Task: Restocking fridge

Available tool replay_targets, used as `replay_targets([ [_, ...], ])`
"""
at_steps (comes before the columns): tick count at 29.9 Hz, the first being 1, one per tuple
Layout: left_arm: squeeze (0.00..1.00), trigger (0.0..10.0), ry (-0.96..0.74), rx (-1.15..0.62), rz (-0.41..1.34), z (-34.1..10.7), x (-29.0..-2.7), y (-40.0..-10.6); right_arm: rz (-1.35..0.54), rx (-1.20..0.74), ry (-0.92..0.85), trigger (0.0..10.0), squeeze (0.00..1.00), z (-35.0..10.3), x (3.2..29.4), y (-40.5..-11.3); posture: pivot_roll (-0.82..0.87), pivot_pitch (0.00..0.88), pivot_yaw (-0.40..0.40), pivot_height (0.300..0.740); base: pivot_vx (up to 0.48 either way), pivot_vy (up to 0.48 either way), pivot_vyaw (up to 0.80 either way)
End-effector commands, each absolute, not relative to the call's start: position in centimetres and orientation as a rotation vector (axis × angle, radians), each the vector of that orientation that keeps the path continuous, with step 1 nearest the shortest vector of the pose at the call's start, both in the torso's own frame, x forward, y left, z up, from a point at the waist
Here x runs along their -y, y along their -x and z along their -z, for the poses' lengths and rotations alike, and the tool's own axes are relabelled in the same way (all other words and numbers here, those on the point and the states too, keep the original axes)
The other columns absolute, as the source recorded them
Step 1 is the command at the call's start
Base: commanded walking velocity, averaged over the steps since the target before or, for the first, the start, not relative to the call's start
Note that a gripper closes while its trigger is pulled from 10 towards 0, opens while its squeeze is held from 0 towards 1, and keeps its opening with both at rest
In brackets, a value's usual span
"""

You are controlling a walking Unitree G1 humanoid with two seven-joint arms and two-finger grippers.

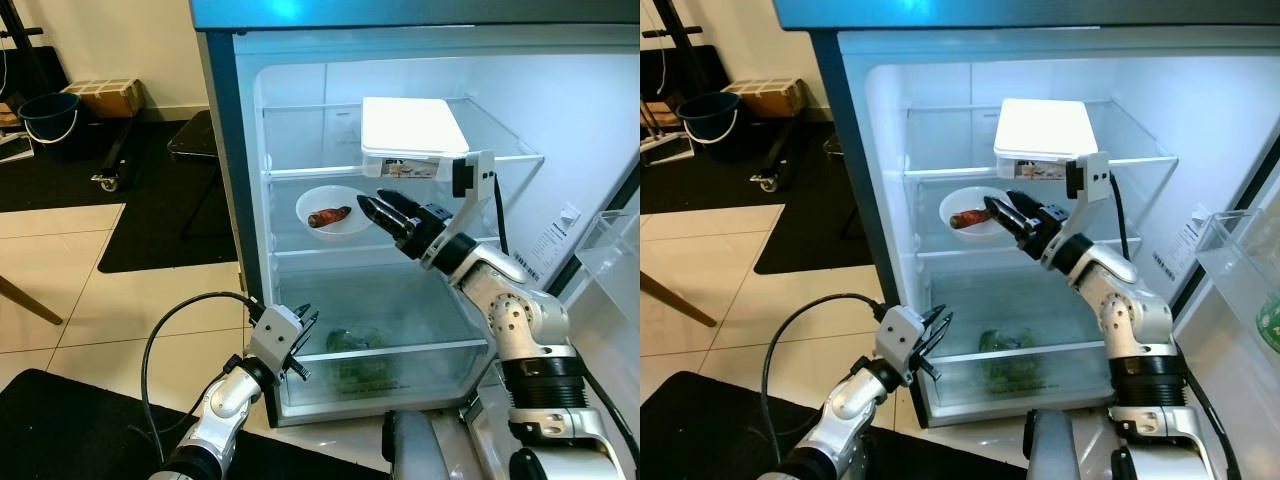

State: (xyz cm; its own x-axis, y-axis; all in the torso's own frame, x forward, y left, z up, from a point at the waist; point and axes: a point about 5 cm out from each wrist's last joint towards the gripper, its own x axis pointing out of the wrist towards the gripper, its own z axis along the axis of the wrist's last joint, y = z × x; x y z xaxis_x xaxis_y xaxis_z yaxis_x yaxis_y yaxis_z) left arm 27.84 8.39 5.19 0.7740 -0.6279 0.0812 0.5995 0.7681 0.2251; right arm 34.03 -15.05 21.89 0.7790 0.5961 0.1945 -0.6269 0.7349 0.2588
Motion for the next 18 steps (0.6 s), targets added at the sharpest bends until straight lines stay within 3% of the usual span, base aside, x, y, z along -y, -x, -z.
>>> replay_targets([
  [1, 0.0, 10.0, -0.192, 0.16, 0.673, -5.1, -8.5, -27.7, -0.64, 0.121, -0.324, 0.0, 0.0, -22.2, 15.3, -34.4, -0.08, 0.0, -0.01, 0.431, 0.0, 0.0, 0.0],
  [2, 0.0, 10.0, -0.193, 0.158, 0.673, -5.1, -8.5, -27.6, -0.608, 0.119, -0.315, 1.8, 0.0, -22.2, 15.3, -34.7, -0.08, 0.0, -0.009, 0.431, 0.0, 0.0, 0.0],
  [3, 0.0, 10.0, -0.194, 0.154, 0.672, -5.0, -8.6, -27.5, -0.557, 0.121, -0.293, 7.4, 0.0, -22.1, 15.4, -35.1, -0.08, 0.0, -0.009, 0.431, 0.0, 0.0, 0.0],
  [4, 0.0, 10.0, -0.194, 0.154, 0.672, -5.0, -8.6, -27.5, -0.557, 0.121, -0.293, 7.4, 0.0, -22.1, 15.4, -35.1, -0.08, 0.0, -0.009, 0.431, 0.0, 0.0, 0.0],
  [5, 0.0, 10.0, -0.194, 0.151, 0.671, -4.9, -8.7, -27.5, -0.513, 0.119, -0.273, 10.0, 0.0, -22.1, 15.5, -35.5, -0.08, 0.0, -0.009, 0.431, 0.0, 0.0, 0.0],
  [18, 0.0, 10.0, -0.194, 0.143, 0.659, -4.6, -9.0, -27.2, -0.327, 0.101, -0.188, 10.0, 0.0, -21.9, 15.7, -37.7, -0.06, 0.0, -0.015, 0.431, 0.0, 0.0, 0.0],
])
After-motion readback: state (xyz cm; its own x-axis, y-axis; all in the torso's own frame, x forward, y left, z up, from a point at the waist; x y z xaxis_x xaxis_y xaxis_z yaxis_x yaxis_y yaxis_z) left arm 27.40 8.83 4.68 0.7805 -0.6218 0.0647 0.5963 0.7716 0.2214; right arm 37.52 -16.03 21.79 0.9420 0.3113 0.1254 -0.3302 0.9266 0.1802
